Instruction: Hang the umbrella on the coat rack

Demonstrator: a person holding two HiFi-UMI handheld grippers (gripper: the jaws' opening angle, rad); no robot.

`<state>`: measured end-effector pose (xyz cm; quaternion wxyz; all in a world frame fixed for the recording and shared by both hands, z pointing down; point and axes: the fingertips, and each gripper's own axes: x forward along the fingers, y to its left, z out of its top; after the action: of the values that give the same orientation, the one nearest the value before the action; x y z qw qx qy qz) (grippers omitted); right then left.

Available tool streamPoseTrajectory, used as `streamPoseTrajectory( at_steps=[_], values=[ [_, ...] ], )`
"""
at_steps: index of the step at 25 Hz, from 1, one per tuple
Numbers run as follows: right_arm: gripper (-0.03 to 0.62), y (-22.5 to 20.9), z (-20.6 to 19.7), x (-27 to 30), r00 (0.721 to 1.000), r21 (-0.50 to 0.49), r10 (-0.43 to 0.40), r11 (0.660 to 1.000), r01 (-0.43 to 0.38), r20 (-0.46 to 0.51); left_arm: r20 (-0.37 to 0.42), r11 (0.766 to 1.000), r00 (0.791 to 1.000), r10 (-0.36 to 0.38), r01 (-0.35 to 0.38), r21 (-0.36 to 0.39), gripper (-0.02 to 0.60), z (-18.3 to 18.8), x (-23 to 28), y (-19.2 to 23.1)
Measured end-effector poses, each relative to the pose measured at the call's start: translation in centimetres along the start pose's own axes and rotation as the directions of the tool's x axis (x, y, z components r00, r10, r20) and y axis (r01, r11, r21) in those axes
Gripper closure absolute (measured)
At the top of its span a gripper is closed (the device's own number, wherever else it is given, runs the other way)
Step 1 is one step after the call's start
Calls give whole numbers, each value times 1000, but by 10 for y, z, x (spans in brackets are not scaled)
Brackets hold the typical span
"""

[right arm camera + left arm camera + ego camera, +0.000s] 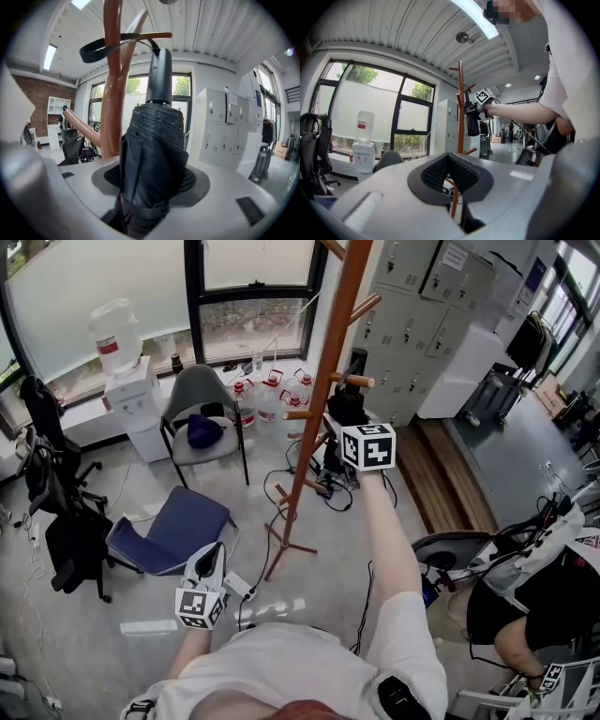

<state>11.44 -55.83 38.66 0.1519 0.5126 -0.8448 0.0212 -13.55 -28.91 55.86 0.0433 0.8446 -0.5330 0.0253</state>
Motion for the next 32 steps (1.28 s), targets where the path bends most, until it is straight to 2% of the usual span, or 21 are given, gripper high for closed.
streamPoseTrajectory(
  at_steps=[15,20,28,32],
  values=[
    [341,15,-71,4,998,35,1,999,1,-62,-12,1000,1000,-19,19,6,571,-5,1,-9],
    [341,14,-70,-7,1000,35,-13,999,14,-26,-9,1000,1000,-23,23,4,571,-3,-3,-13],
    [341,9,-74,-27,999,64,-30,997,31,-21,-4,1000,1000,-23,24,4,572,-2,-12,-18],
    [341,13,-73,-33,999,33,-29,999,30,-38,-4,1000,1000,-26,26,4,571,-2,-15,-22]
  ],
)
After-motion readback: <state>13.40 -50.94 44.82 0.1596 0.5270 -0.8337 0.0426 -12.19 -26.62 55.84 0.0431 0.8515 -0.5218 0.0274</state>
